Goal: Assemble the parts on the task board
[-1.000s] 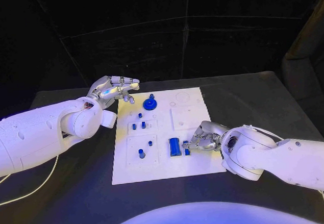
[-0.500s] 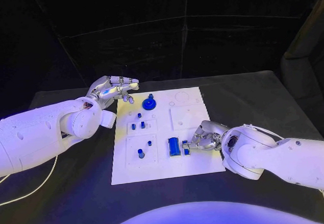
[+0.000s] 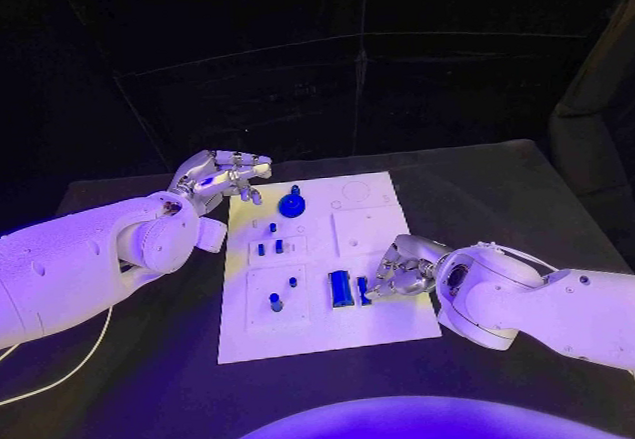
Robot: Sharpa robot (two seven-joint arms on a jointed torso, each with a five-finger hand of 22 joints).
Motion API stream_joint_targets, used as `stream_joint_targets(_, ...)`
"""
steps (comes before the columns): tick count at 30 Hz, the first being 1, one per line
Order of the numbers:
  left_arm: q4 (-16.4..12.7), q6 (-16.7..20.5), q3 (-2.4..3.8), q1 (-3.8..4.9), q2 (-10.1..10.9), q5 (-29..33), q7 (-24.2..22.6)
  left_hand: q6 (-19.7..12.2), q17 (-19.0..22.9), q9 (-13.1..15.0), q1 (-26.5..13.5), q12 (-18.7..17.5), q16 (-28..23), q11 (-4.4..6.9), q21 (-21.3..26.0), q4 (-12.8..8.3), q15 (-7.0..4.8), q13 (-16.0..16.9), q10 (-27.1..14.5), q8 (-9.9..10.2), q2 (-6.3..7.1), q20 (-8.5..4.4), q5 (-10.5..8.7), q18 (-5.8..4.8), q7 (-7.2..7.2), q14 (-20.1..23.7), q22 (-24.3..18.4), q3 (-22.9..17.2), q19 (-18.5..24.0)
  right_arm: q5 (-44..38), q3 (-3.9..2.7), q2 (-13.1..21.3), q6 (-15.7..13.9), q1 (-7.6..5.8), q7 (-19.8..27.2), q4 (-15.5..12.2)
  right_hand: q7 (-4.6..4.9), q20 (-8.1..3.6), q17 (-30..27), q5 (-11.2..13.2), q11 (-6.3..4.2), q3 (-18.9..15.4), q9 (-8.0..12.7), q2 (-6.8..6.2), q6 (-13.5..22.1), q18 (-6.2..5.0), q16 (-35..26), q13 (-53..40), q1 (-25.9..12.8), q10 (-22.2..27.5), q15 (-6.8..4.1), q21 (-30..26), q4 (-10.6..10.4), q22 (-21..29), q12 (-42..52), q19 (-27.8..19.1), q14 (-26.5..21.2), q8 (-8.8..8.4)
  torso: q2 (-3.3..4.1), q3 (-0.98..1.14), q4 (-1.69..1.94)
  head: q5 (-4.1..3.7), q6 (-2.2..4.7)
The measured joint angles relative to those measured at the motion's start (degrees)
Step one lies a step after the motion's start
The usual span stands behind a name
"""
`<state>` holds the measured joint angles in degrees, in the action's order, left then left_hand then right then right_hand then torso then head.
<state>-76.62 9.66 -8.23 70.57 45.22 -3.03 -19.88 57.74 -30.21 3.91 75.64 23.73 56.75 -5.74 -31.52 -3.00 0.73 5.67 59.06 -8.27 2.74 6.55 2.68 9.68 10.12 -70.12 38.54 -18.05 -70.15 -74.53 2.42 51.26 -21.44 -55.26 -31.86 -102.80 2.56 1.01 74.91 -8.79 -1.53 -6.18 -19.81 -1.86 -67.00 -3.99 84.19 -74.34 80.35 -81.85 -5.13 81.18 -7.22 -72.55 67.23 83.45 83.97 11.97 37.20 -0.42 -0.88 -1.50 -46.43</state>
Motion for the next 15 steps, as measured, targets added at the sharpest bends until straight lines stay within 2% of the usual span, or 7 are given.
stream_joint_targets(5,0.1,0.0,0.00,0.00,0.0,0.0,0.0,0.0,0.0,0.0,0.0,0.0,0.0,0.00,0.0,0.0,0.00,0.0,0.0,0.0,0.00,0.00,0.00,0.00,0.00,0.0,0.0,0.0,0.0,-0.9,-0.01,-0.3,-0.1,-0.04,0.3,0.2,0.00,0.00,0.0,-0.3,0.09,0.0,0.0,0.01,0.0,0.00,0.0,0.0,0.3,0.3,0.00,0.0,0.0,0.0,-0.2,0.0,0.0,0.00,0.01,-0.03,0.01,0.04,0.01)
stream_joint_targets(11,0.1,0.0,0.00,0.00,0.1,0.0,0.0,0.0,0.0,0.0,0.0,0.0,0.0,0.00,0.0,0.0,0.07,0.0,0.0,0.0,0.00,0.00,0.00,0.00,0.00,0.1,0.0,0.0,0.0,-1.8,0.06,0.4,-0.4,0.02,1.1,-0.3,0.00,0.00,0.0,-8.0,0.10,-2.3,0.0,1.64,0.0,0.00,0.0,0.0,-1.1,0.3,0.00,0.0,-2.3,-0.1,0.0,0.0,0.0,0.00,0.02,-0.05,0.01,0.07,0.25)
stream_joint_targets(13,0.1,0.0,0.00,0.00,0.1,0.0,0.0,0.0,0.0,0.0,0.0,0.0,0.0,0.00,0.2,0.0,0.20,0.0,0.0,0.0,0.00,0.00,0.00,0.00,0.00,0.2,0.0,0.0,0.0,-1.8,0.07,1.3,-0.6,0.03,1.7,-0.9,0.06,0.00,0.0,-9.7,0.08,-3.1,0.0,1.29,0.1,0.00,-0.3,0.1,-2.5,0.3,-0.02,0.0,-3.1,0.0,0.0,0.0,0.0,0.00,0.01,-0.04,0.00,0.07,0.34)
stream_joint_targets(15,0.1,0.0,0.00,0.00,0.1,0.0,0.0,0.0,0.0,0.0,0.0,0.0,0.0,0.00,0.2,0.0,0.20,0.0,0.0,0.0,0.00,0.00,0.00,-0.01,0.00,0.2,0.0,0.0,0.0,-1.4,0.07,2.2,-0.9,0.03,2.5,-1.4,0.63,0.29,0.0,-10.7,0.04,-4.0,0.0,0.42,0.6,-0.01,-1.2,0.2,-3.4,0.2,-0.15,-0.7,-3.5,1.1,-1.0,-0.4,0.1,-0.53,-0.01,-0.05,0.00,0.04,0.40)
